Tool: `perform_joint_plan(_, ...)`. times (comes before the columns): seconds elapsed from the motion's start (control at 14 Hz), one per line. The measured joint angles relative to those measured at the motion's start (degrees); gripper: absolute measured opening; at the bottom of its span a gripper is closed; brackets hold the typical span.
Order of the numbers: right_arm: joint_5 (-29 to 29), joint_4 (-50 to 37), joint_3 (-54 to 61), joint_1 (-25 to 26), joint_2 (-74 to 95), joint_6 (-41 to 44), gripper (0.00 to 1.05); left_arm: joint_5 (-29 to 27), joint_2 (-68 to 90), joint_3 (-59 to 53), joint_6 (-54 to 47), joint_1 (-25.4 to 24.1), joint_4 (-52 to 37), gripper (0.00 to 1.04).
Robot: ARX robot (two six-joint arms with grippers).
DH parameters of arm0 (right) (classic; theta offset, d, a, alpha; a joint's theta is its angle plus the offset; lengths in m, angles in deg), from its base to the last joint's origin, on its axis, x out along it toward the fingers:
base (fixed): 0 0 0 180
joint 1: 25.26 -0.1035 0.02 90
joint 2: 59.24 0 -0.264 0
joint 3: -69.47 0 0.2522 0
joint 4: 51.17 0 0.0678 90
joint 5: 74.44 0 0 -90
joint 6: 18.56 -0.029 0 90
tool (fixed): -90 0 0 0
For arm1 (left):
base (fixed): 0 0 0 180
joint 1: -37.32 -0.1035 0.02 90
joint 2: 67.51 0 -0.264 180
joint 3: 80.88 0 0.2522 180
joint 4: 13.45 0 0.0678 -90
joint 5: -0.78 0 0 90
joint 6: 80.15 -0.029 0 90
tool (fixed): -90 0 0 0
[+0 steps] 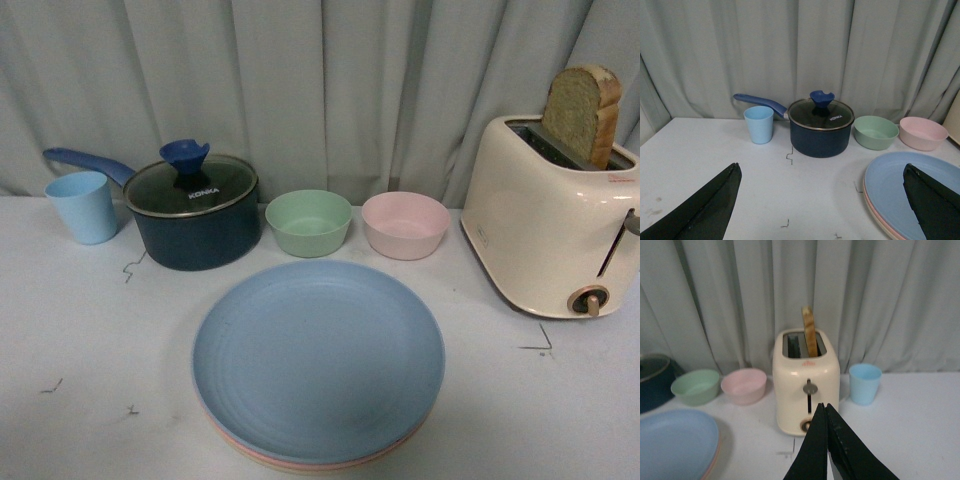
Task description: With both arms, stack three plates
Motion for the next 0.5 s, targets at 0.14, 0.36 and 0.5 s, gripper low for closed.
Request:
perform_joint_plan(0.14, -0.02, -0.11, 1.70, 0.00, -1.38, 0.02, 0.02, 0.00, 0.00, 0.00, 0.00, 0.00, -0.02, 0.98)
perform_joint_plan(0.36, -0.02, 5.53, 1.70, 0.00, -8.00, 0.02, 0.02, 0.00, 0.00, 0.00, 0.00, 0.00, -0.02, 0.98)
perform_joint_plan(0.5, -0.02, 8.59, 1.70, 0.00, -11.13, 0.02, 0.02, 0.00, 0.00, 0.00, 0.00, 0.00, 0.00, 0.98)
